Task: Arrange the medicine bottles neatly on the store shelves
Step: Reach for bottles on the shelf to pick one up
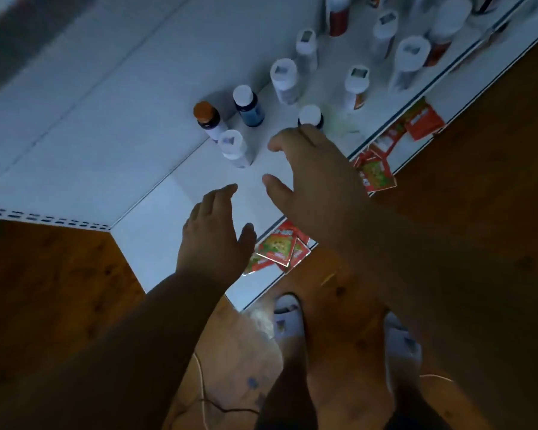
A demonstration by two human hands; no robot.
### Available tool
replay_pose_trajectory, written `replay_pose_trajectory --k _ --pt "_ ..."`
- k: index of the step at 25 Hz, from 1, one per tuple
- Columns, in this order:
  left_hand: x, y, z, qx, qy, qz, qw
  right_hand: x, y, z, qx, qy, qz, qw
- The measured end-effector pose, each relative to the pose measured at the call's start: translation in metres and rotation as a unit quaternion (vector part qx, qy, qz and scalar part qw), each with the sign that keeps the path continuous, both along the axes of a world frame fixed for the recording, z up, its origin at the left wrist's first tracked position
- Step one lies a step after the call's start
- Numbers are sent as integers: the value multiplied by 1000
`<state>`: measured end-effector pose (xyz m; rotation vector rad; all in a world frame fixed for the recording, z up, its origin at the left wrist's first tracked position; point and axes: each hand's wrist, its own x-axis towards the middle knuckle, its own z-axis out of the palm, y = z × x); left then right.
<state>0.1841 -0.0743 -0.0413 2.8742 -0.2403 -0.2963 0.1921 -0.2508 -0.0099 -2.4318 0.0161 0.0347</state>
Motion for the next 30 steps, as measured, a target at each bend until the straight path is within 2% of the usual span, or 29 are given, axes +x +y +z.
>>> replay_pose_trajectory --k 7,10,13,15,17,20,22,24,26,28,29,30 --pt "36 25 -69 -135 -70 106 983 79 47 -134 117 46 -38 991" --pt "48 29 -84 -141 -71 106 982 118 69 -161 161 42 -56 985" --pt "51 26 -86 -142 -72 100 982 130 82 -175 149 33 -44 987" --pt "47 26 -81 -152 -70 104 980 120 80 -172 219 36 -56 974" --pt "35 21 -66 -171 -60 127 975 94 70 -151 322 76 -80 940" --pt "10 -4 -30 -221 -42 153 962 42 41 -103 471 158 -134 857" --pt "-13 -31 7 -268 -20 156 950 2 11 -57 524 198 -162 812" --pt "-42 -65 53 -312 23 143 939 -39 -25 1 538 223 -205 787" --pt "-70 -100 105 -336 62 119 932 -68 -64 56 586 205 -262 739" --pt "-90 -132 147 -366 94 105 920 -88 -100 105 662 175 -297 665" --pt "-97 -151 169 -387 103 102 911 -97 -123 133 684 161 -295 648" --pt "-101 -169 190 -409 100 96 902 -105 -146 159 677 147 -288 661"
